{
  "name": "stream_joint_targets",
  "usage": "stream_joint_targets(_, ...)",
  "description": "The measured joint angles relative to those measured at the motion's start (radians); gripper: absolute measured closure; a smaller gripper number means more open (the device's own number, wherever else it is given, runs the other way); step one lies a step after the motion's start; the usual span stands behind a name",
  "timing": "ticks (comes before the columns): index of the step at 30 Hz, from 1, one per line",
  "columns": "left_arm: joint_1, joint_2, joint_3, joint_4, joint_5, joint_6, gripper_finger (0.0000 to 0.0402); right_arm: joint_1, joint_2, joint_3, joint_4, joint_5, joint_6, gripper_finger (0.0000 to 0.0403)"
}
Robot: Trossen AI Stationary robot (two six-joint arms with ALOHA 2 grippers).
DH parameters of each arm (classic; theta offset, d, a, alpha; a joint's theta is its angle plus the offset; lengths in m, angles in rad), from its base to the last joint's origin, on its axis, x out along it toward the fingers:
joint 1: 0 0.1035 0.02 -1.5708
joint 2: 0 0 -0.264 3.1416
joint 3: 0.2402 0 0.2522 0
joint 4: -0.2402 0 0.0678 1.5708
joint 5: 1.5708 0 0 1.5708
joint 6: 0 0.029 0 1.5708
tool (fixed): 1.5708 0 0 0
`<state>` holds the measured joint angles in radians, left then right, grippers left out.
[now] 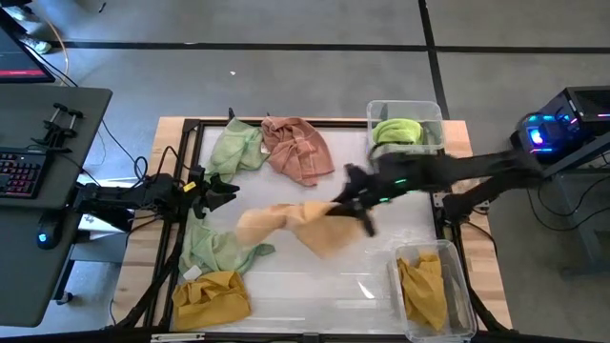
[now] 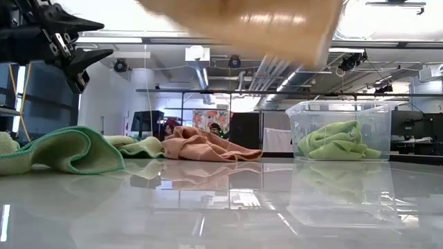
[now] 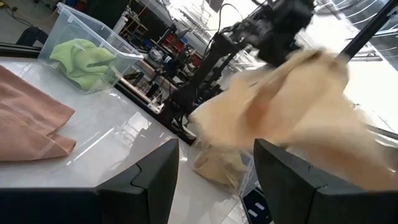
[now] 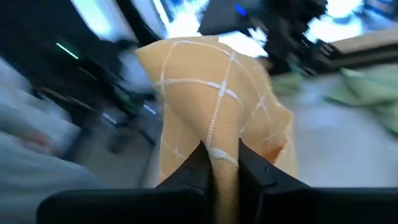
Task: Sort towels by color in basket
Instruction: Put the orange patterned towel into the bottom transparent bin
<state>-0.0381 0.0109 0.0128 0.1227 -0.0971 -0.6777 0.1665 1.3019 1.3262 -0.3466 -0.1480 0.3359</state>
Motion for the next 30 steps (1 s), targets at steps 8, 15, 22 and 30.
stream_joint_targets(8, 0.0, 0.0, 0.0, 0.0, 0.0, 0.0, 0.0207, 0.211, -0.23, 0.002, -0.224, -0.121, 0.423, 0.0384)
stream_joint_targets(15, 0.0, 0.0, 0.0, 0.0, 0.0, 0.0, 0.0207, 0.462, -0.267, 0.001, -0.6, -0.131, 0.776, 0.0384)
stream_joint_targets(22, 0.0, 0.0, 0.0, 0.001, 0.0, 0.0, 0.0207, 0.543, -0.216, 0.001, -0.93, -0.141, 0.758, 0.0383)
stream_joint_targets(30, 0.0, 0.0, 0.0, 0.001, 0.0, 0.0, 0.0207, 0.543, -0.051, 0.001, -1.001, -0.119, 0.429, 0.0381)
